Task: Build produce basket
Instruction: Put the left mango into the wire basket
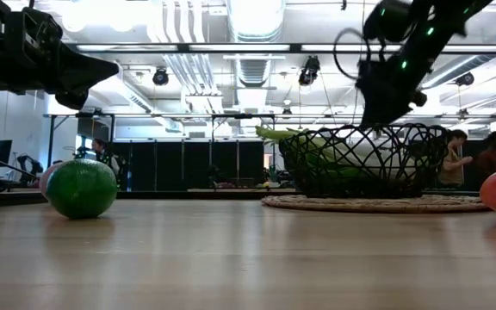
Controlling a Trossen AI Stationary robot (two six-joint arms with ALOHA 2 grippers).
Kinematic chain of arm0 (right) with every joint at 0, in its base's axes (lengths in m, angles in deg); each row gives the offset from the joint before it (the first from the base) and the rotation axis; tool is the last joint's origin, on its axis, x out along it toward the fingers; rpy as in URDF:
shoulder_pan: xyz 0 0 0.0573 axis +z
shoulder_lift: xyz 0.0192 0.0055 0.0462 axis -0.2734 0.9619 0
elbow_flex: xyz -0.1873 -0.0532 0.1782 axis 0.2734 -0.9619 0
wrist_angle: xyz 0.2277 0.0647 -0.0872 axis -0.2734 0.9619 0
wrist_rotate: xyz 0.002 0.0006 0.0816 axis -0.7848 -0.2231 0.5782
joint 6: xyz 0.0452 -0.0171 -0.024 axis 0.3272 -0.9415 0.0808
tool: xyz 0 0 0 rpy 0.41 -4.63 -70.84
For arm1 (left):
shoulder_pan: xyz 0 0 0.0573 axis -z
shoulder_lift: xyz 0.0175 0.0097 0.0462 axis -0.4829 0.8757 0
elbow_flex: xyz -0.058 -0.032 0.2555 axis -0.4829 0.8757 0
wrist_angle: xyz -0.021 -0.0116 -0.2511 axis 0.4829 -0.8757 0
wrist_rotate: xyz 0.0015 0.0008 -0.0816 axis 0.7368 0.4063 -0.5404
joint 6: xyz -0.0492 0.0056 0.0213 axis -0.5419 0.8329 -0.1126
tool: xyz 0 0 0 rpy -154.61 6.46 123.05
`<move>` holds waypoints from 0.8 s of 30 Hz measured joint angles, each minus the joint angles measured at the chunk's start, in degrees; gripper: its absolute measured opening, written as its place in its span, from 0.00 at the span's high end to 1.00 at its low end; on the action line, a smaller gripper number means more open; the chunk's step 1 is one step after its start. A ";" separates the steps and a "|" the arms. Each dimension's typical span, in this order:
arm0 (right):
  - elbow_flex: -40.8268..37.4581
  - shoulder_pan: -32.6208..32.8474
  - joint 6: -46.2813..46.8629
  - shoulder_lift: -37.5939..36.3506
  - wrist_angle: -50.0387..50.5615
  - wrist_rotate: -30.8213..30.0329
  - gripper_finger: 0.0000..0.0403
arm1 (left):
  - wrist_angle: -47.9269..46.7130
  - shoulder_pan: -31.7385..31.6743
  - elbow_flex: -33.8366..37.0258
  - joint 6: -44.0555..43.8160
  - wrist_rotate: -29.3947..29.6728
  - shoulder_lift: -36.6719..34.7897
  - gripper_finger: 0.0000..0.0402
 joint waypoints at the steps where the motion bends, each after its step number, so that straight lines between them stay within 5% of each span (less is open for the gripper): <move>1: 0.00 2.92 1.52 -0.79 0.38 -0.04 0.37 | 0.00 -0.01 0.00 0.00 0.00 0.00 1.00; 14: 0.00 47.03 25.81 3.26 0.85 -16.77 0.46 | 0.00 0.00 0.00 -0.01 0.01 0.02 1.00; 24: -0.02 64.11 48.84 8.78 4.08 -13.89 0.46 | 0.00 0.00 0.00 -0.01 -0.02 0.02 1.00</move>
